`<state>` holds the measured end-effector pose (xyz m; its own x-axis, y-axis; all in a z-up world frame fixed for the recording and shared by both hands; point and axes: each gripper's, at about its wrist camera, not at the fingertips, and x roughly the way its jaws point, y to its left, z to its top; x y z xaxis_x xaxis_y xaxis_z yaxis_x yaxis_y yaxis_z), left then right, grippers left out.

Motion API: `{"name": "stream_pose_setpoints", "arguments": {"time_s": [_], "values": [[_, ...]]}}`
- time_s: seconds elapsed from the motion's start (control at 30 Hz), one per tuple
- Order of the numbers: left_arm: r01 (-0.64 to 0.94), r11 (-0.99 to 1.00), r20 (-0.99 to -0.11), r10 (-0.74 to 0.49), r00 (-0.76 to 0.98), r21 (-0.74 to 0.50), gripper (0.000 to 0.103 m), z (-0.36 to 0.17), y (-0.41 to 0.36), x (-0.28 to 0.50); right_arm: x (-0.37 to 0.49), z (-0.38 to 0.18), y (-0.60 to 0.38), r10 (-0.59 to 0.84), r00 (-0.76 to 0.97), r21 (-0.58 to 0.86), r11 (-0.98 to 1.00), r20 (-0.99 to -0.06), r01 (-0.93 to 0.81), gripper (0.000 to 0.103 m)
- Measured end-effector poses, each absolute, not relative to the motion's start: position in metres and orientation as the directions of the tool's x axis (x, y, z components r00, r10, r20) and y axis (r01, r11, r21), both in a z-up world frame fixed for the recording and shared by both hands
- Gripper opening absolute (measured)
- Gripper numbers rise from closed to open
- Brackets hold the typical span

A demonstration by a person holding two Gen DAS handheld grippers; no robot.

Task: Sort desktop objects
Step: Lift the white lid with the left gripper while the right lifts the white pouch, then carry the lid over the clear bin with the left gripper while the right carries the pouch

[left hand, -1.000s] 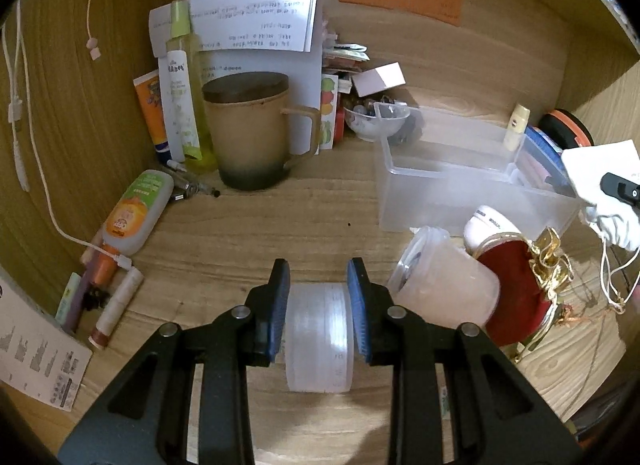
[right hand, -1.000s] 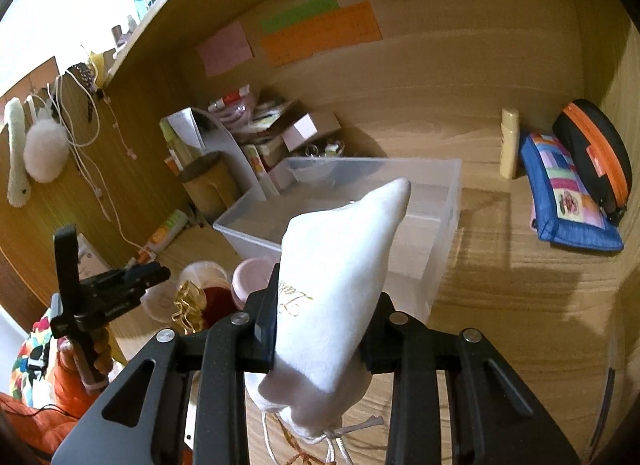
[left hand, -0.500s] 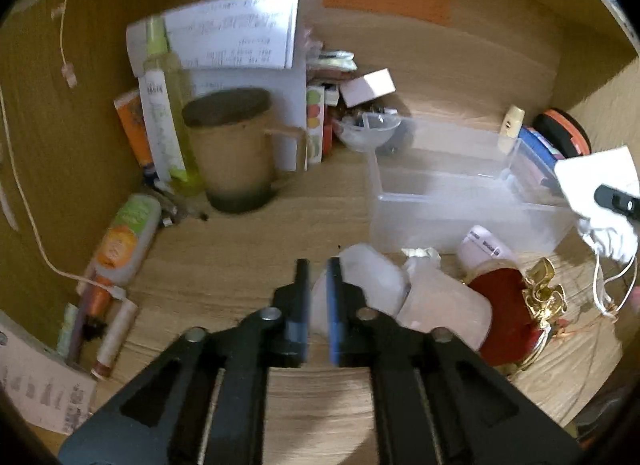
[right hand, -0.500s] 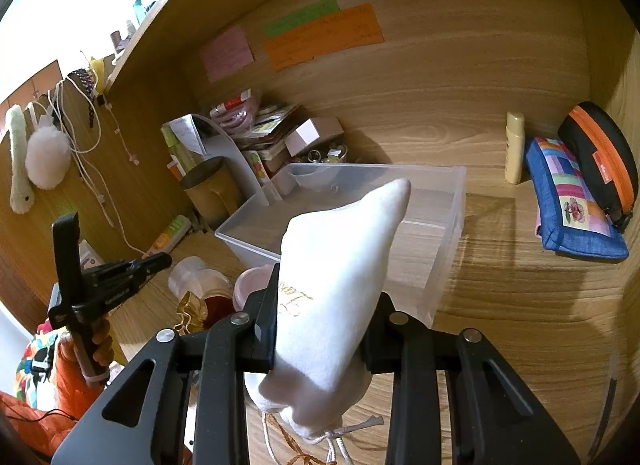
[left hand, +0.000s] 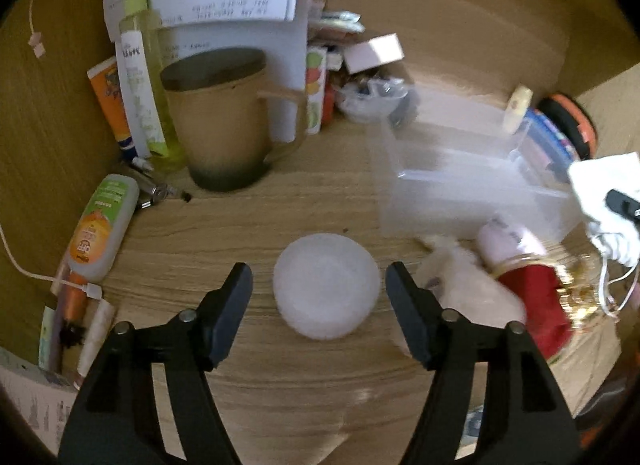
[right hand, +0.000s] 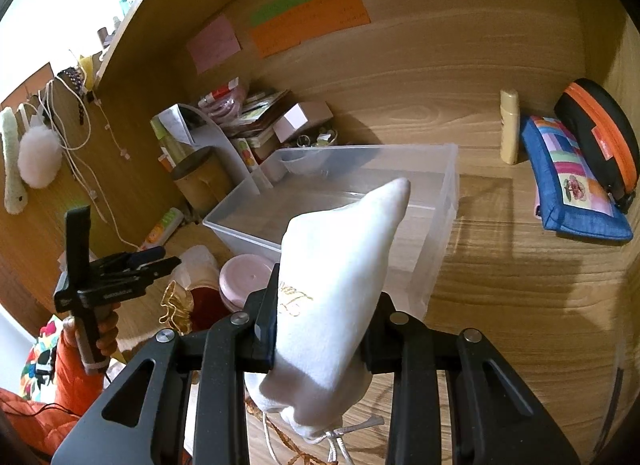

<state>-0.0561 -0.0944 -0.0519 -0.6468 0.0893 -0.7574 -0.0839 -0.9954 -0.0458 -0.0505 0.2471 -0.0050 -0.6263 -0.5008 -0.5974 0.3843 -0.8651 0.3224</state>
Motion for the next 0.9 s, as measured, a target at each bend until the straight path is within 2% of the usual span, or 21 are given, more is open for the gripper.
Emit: {"name": "stream_pose_setpoints", "arguments": {"time_s": [0.07, 0.13, 0.37, 0.43, 0.47, 0.63, 0.9], "values": [[-0.092, -0.995, -0.775, 0.088, -0.626, -0.039, 0.069, -0.059, -0.097, -0.060, -0.052, -0.006, 0.246, -0.498, -0.624, 0.318, -0.867, -0.602, 0.384, 0.028], [-0.108, -0.993, -0.779, 0.102, -0.619, -0.045, 0.074, -0.063, -0.099, -0.061, -0.054, -0.006, 0.246, -0.494, -0.625, 0.317, -0.869, -0.604, 0.381, 0.028], [-0.132, -0.991, -0.799, 0.081, -0.596, -0.002, 0.074, -0.077, -0.093, -0.070, -0.059, -0.005, 0.242, -0.495, -0.633, 0.318, -0.869, -0.596, 0.380, 0.028], [-0.137, -0.990, -0.802, 0.074, -0.593, 0.010, 0.065, -0.081, -0.090, -0.074, -0.062, -0.004, 0.239, -0.495, -0.633, 0.312, -0.869, -0.595, 0.385, 0.028], [-0.136, -0.990, -0.803, 0.055, -0.593, 0.032, 0.065, -0.084, -0.087, -0.075, -0.064, -0.004, 0.237, -0.496, -0.632, 0.311, -0.868, -0.595, 0.388, 0.028], [-0.126, -0.985, -0.771, -0.010, -0.637, 0.116, 0.064, -0.084, -0.078, -0.071, -0.070, -0.003, 0.229, -0.505, -0.622, 0.310, -0.862, -0.598, 0.402, 0.028], [-0.091, -0.990, -0.720, -0.015, -0.694, 0.108, 0.064, -0.059, -0.079, -0.071, -0.073, -0.001, 0.226, -0.515, -0.622, 0.309, -0.856, -0.590, 0.415, 0.028]]}}
